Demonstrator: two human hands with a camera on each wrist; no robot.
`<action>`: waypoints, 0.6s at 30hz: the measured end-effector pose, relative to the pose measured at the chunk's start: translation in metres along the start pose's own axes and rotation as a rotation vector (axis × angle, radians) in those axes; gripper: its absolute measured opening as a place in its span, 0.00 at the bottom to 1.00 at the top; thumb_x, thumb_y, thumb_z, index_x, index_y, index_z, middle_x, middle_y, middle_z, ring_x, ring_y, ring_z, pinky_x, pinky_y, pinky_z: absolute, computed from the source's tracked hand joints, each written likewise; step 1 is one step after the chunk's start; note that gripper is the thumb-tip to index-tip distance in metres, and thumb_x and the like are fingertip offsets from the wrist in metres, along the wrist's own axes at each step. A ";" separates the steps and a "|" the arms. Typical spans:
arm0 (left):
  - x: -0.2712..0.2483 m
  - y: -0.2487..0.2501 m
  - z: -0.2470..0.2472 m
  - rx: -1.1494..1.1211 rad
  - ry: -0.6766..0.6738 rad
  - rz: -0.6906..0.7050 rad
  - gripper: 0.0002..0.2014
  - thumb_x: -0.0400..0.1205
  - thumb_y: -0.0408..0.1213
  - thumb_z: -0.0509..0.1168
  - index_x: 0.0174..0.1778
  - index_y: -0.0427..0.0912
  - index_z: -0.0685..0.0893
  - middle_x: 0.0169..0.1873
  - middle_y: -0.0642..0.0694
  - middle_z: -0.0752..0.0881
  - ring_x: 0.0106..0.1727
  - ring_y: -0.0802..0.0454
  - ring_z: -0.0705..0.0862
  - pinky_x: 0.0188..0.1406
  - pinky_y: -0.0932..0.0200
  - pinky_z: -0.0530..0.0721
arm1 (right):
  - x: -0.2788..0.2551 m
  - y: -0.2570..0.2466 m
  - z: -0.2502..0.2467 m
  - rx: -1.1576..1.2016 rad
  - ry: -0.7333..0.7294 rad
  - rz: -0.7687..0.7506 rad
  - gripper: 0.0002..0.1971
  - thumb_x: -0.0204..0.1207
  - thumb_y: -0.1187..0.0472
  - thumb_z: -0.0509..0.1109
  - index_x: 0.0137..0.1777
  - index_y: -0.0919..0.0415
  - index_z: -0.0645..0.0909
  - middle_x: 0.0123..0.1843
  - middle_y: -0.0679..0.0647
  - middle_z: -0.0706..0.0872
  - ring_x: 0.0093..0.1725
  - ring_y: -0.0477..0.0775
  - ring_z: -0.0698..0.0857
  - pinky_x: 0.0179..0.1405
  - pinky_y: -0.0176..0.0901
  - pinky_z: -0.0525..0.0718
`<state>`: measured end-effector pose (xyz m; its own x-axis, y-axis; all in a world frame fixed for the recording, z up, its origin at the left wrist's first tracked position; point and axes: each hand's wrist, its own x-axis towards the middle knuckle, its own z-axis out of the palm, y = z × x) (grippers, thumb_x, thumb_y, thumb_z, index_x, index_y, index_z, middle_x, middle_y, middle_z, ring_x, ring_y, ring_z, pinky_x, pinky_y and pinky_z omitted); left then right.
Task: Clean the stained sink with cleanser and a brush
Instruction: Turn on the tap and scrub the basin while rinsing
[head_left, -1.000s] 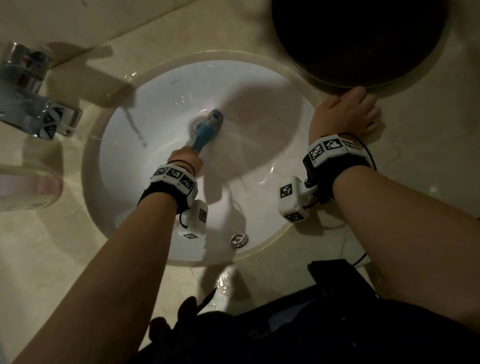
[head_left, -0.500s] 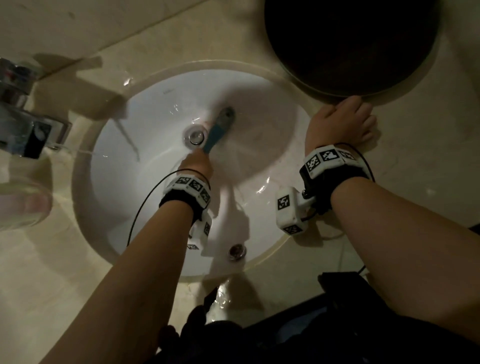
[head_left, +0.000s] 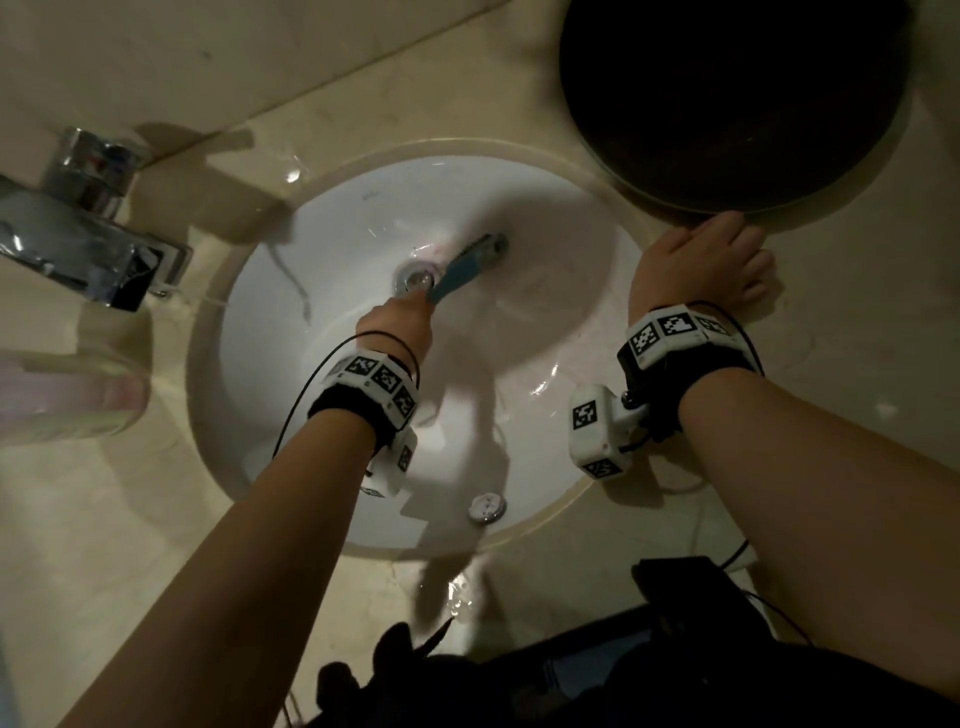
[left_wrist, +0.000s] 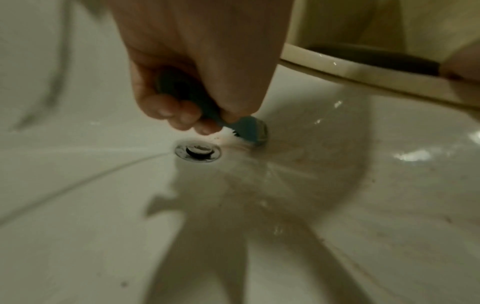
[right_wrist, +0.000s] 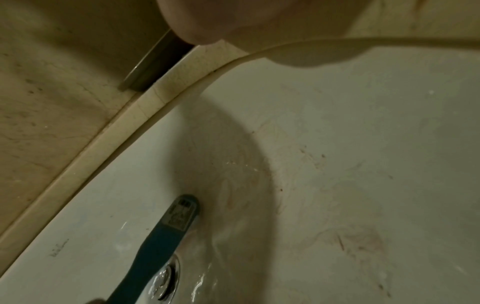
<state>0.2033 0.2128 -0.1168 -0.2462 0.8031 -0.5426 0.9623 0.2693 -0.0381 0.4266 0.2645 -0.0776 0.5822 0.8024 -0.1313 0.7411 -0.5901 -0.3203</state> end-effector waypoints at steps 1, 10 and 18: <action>0.001 0.000 -0.003 0.022 0.034 0.042 0.19 0.87 0.34 0.49 0.75 0.44 0.66 0.53 0.35 0.85 0.52 0.36 0.85 0.46 0.49 0.79 | 0.000 0.000 0.000 -0.002 -0.002 -0.001 0.16 0.78 0.57 0.54 0.62 0.63 0.72 0.68 0.61 0.73 0.70 0.61 0.69 0.63 0.53 0.65; 0.015 -0.020 -0.018 0.073 0.099 -0.079 0.15 0.87 0.32 0.48 0.66 0.31 0.71 0.60 0.31 0.82 0.60 0.32 0.81 0.55 0.44 0.78 | 0.002 0.001 0.003 -0.002 0.003 -0.006 0.17 0.77 0.57 0.54 0.62 0.63 0.72 0.67 0.60 0.74 0.68 0.60 0.71 0.61 0.52 0.65; -0.005 -0.013 0.009 -0.125 -0.152 -0.308 0.16 0.86 0.32 0.51 0.66 0.31 0.77 0.64 0.34 0.80 0.65 0.38 0.80 0.58 0.52 0.78 | 0.001 0.000 0.002 0.004 -0.005 -0.010 0.17 0.77 0.58 0.54 0.62 0.63 0.72 0.68 0.61 0.73 0.68 0.60 0.71 0.61 0.52 0.65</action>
<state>0.1930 0.2005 -0.1211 -0.4935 0.5888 -0.6401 0.8218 0.5566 -0.1215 0.4269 0.2650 -0.0794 0.5731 0.8086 -0.1328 0.7454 -0.5818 -0.3254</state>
